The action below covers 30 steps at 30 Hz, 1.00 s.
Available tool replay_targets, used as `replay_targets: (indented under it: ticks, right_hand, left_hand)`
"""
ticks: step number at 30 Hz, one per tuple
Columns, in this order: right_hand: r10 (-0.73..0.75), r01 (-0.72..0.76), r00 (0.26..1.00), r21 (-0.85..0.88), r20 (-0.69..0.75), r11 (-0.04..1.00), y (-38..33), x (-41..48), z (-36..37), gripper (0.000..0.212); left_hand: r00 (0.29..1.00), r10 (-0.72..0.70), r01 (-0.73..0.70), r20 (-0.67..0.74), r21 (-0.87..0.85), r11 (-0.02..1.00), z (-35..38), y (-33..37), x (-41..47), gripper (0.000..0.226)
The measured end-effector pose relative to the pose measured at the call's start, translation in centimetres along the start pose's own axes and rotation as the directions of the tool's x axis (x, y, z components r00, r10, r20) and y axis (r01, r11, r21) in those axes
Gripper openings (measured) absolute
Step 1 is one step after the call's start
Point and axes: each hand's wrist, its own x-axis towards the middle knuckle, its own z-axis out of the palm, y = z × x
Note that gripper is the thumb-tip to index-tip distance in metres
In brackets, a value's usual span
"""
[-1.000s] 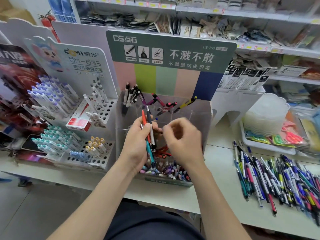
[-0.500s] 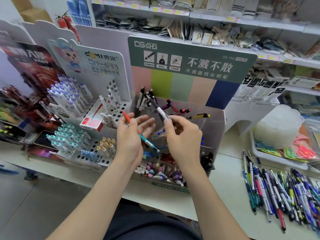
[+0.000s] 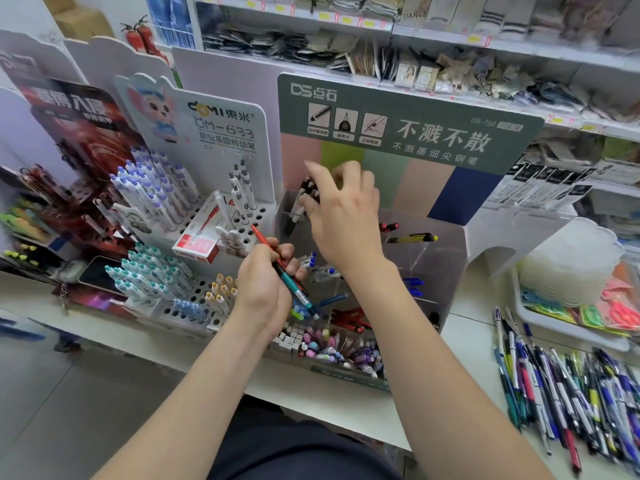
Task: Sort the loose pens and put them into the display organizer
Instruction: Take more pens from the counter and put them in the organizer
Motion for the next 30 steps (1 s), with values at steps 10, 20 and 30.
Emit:
replay_targets:
  ticks: [10,20,30]
  right_hand:
    - [0.170,-0.373,0.917,0.619,0.362,0.691,0.8,-10.5,-1.9,0.010]
    - [0.564,-0.479,0.794,0.805,0.227,0.351,4.0,-10.5,-5.9,0.008]
    - [0.637,-0.423,0.668,0.508,-0.384,0.750,12.4,-10.6,-5.8,0.020]
  left_hand:
    - [0.999,0.048,-0.047,0.024,-0.031,0.998,0.0,-0.8,0.5,0.027]
    - [0.978,0.004,-0.044,0.210,0.188,0.981,2.0,-2.4,-1.8,0.014]
    - [0.951,-0.010,-0.234,0.309,0.743,0.627,1.8,-5.6,-3.0,0.039]
